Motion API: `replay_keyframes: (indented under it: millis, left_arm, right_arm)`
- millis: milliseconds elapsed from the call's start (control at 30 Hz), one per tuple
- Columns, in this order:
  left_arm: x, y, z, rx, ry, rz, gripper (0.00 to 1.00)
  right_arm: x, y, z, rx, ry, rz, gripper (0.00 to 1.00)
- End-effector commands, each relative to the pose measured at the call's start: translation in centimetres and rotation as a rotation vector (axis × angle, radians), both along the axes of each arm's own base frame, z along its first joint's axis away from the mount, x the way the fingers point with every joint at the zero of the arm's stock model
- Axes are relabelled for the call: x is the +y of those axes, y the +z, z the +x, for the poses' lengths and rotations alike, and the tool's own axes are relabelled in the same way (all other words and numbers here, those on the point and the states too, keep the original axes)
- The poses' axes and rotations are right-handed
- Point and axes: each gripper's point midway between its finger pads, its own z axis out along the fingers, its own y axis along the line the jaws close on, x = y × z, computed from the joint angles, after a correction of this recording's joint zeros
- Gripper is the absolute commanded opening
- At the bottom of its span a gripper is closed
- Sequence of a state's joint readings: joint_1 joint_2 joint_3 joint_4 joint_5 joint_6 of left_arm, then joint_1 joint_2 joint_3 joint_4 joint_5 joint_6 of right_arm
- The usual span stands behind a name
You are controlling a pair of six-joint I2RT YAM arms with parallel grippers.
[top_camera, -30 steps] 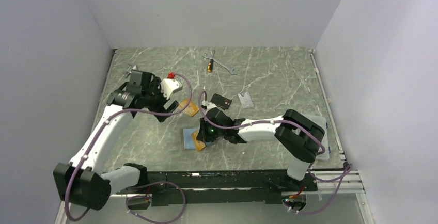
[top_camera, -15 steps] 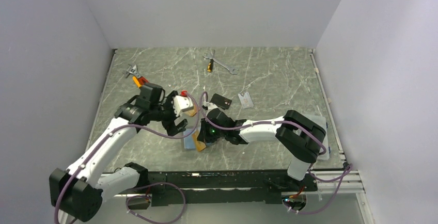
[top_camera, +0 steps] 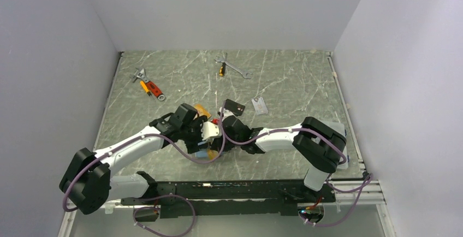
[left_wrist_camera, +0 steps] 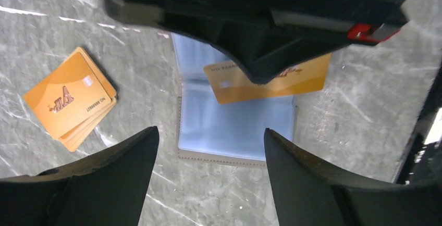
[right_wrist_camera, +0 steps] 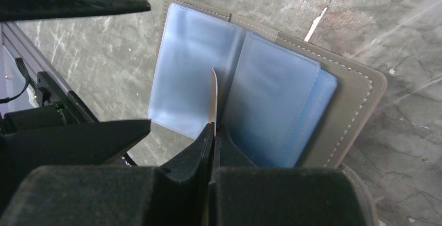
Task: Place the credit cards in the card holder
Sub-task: Open the card holder at the center of the board, then insert the credit card into the card holder.
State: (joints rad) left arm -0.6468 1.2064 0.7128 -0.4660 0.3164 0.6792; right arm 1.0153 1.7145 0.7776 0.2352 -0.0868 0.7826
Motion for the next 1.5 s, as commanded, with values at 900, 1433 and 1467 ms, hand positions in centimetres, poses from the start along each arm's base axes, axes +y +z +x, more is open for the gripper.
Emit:
replay_keyframes:
  millis: [900, 1433, 1467]
  left_arm:
    - [1.5, -5.1, -0.9, -0.07, -0.108, 0.157, 0.59]
    - [1.7, -5.5, -1.1, -0.071, -0.118, 0.171, 0.57]
    - [1.8, -5.5, -1.1, -0.07, -0.117, 0.174, 0.57]
  right_arm:
    - [-3.5, 1.4, 3.1, 0.079, -0.19, 0.254, 0.0]
    - [-2.3, 2.1, 6.0, 0.003, -0.252, 0.27, 0.0]
    - [-2.2, 2.1, 6.1, -0.001, -0.257, 0.271, 0.0]
